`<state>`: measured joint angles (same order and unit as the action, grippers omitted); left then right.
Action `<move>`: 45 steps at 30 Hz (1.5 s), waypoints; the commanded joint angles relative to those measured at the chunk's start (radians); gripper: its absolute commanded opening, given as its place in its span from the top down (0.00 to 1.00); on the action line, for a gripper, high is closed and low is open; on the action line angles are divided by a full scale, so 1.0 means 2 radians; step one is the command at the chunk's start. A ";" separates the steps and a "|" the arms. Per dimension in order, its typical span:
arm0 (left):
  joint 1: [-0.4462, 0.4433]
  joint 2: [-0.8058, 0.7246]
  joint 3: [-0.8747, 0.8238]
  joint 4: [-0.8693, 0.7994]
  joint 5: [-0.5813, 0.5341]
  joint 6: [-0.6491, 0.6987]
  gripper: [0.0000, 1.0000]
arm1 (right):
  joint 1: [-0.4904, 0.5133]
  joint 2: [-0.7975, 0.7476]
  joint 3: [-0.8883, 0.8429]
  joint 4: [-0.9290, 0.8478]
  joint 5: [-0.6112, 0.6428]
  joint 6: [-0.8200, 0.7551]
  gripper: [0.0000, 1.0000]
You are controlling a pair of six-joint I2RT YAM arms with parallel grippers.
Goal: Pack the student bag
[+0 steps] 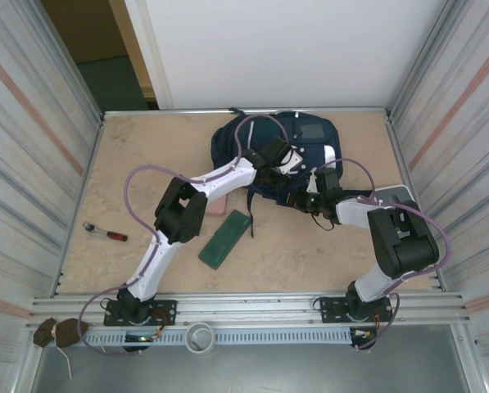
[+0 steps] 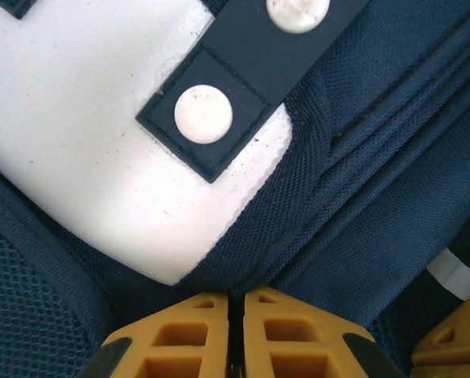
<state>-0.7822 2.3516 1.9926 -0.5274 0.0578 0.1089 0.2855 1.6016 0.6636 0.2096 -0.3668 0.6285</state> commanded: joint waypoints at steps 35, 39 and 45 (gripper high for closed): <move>0.045 -0.187 -0.227 0.165 -0.110 -0.040 1.00 | -0.027 -0.018 0.005 -0.071 0.033 0.011 0.92; 0.049 -0.203 -0.248 0.182 -0.073 -0.051 1.00 | -0.031 -0.025 0.015 -0.056 0.003 0.000 0.90; 0.046 -0.232 -0.271 0.206 -0.030 -0.076 1.00 | -0.031 -0.068 0.031 -0.039 -0.050 0.033 0.72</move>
<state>-0.7010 1.9820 1.4662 -0.1650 -0.0284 -0.0048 0.2329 1.5307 0.6903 0.1158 -0.4141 0.6533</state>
